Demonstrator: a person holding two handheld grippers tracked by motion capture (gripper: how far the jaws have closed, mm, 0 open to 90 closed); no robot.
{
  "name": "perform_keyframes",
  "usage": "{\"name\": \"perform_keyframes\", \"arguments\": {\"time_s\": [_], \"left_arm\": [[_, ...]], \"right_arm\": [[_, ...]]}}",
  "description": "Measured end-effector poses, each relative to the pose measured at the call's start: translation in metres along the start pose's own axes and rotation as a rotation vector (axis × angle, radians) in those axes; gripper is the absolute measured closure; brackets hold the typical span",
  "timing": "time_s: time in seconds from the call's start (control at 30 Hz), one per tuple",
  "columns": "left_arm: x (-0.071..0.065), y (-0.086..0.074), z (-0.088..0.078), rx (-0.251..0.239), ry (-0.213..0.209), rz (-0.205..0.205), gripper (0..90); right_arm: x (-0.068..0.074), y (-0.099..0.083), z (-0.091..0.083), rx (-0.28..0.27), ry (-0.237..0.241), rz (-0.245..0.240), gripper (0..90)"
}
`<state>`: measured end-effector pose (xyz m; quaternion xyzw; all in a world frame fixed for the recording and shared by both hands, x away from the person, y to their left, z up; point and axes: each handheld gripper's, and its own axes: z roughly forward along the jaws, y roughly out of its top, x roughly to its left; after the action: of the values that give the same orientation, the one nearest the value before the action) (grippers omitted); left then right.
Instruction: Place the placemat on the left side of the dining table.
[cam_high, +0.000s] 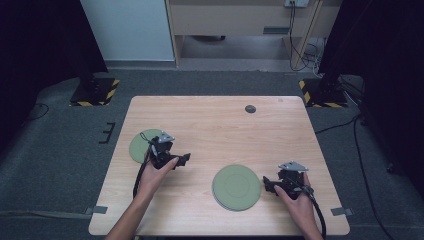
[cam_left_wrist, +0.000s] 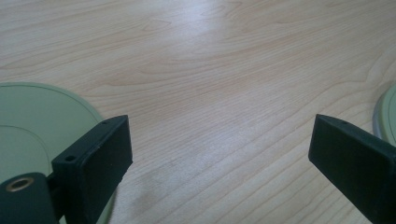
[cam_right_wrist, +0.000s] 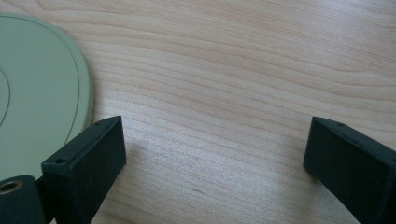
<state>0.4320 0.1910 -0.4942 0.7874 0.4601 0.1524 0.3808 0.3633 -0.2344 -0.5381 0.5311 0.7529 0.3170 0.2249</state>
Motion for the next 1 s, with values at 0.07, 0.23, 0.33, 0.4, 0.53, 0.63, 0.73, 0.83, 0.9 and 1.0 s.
{"name": "perform_keyframes", "arguments": {"time_s": [0.07,0.23,0.33,0.4,0.53,0.63,0.73,0.83,0.9,1.0], "left_arm": [[-0.002,0.000,0.001,0.005,0.000,0.007,5.4],[-0.005,-0.002,0.003,0.010,-0.004,0.013,5.4],[-0.006,-0.002,0.003,0.016,-0.008,0.016,5.4],[-0.007,-0.003,0.004,0.021,-0.011,0.024,5.4],[-0.011,-0.006,0.005,0.037,-0.018,0.037,5.4],[-0.013,-0.008,0.006,0.046,-0.032,0.032,5.3],[-0.016,-0.011,0.007,0.058,-0.035,0.044,5.2],[-0.018,-0.013,0.010,0.072,-0.038,0.051,4.8],[-0.019,-0.013,0.011,0.077,-0.040,0.051,4.8],[-0.021,-0.015,0.014,0.087,-0.042,0.056,4.8]], "right_arm": [[0.000,0.000,0.000,0.000,0.000,0.000,5.9],[0.000,0.000,0.000,0.000,0.000,0.001,5.8],[0.000,0.000,0.000,0.000,-0.001,0.002,5.6],[0.000,0.000,0.000,0.002,-0.002,0.003,5.2],[0.000,0.000,0.000,0.003,-0.003,0.005,5.0],[0.000,0.000,0.000,0.003,-0.004,0.004,5.1],[0.000,0.000,0.000,0.002,-0.004,0.003,5.1],[0.000,0.000,0.000,0.002,-0.004,0.003,5.1],[0.000,0.000,0.000,0.002,-0.004,0.004,5.1],[0.000,0.000,0.000,0.002,-0.004,0.004,5.1]]}}
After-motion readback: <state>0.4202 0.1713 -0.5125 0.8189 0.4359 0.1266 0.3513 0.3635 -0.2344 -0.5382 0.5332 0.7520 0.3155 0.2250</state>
